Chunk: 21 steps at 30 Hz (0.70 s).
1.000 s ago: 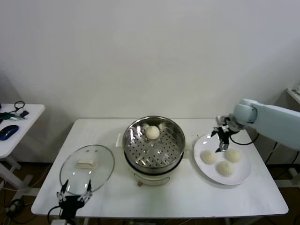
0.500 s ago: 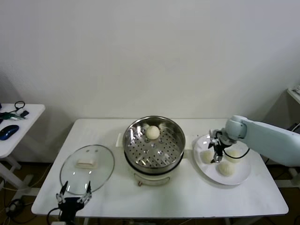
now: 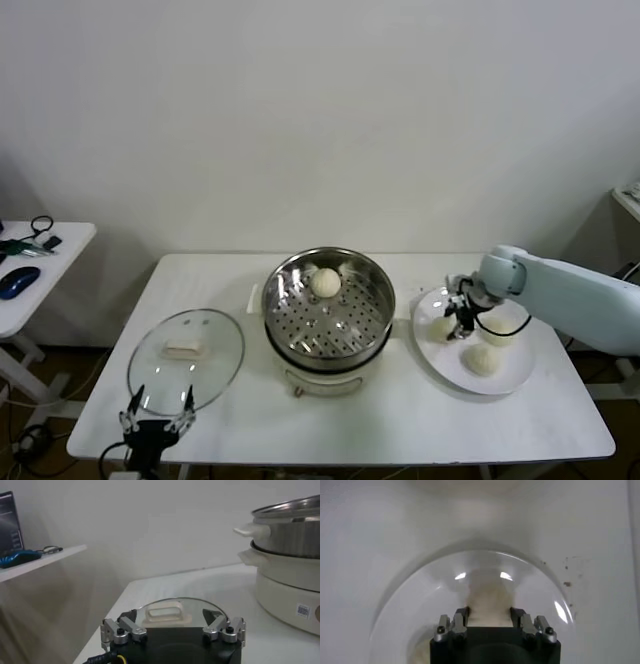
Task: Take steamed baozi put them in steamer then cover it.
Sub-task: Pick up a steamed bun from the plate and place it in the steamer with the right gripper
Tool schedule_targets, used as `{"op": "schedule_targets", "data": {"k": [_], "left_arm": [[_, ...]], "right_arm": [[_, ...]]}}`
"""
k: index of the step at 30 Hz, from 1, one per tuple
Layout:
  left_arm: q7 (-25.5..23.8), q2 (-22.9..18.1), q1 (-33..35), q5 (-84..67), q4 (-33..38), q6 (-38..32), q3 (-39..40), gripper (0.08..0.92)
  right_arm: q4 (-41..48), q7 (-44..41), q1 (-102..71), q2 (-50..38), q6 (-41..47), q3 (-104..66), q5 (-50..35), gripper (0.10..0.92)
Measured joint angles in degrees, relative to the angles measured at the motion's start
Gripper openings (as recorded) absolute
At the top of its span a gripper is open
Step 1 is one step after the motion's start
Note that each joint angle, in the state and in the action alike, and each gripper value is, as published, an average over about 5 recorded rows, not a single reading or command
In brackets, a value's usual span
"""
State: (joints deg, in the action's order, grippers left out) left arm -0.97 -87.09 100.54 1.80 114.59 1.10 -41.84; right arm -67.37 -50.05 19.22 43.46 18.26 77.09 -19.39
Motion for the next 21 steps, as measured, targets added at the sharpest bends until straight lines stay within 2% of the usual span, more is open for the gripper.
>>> {"op": "schedule_targets", "data": {"k": [12, 21], "left_arm": [[0.2, 0.0, -1.1, -0.1, -0.5, 0.3, 0.4, 0.823], [0.1, -0.3, -1.5, 0.0, -0.3, 0.4, 0.5, 0.823]], "right_arm": [[-7.7, -4.5, 27.7, 4.8, 0.4, 13.1, -14.7, 0.577], [-16.7, -0.2, 35.2, 11.7, 6.8, 12.5, -26.4, 0.577]]}}
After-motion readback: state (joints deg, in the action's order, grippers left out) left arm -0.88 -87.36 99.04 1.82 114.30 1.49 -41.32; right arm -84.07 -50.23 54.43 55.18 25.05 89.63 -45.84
